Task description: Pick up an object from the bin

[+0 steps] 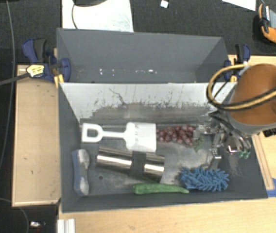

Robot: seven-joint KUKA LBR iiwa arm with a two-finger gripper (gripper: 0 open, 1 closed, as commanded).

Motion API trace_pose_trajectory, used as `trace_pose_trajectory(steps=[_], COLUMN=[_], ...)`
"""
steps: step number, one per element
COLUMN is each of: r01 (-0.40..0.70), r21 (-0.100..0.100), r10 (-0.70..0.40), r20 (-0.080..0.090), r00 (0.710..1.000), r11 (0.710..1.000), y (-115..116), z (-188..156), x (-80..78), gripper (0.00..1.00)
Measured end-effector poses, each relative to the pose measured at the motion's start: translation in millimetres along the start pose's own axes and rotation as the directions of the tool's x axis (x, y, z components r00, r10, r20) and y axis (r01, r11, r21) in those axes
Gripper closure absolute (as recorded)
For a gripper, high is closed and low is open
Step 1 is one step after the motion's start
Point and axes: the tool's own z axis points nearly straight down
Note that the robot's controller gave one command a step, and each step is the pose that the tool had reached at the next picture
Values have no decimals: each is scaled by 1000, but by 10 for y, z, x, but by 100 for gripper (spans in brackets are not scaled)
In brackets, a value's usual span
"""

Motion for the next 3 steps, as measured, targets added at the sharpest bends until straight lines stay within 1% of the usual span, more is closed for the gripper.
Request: trace_pose_trajectory(steps=[1,2,3], r01=[1,242,266], r21=[0,1,-1], r10=[-1,-242,-266], r20=[0,4,-1], r00=[1000,970,964], r11=[1000,970,964], y=[0,-113,-93], z=[0,807,935], x=[0,251,196], gripper=[0,0,0])
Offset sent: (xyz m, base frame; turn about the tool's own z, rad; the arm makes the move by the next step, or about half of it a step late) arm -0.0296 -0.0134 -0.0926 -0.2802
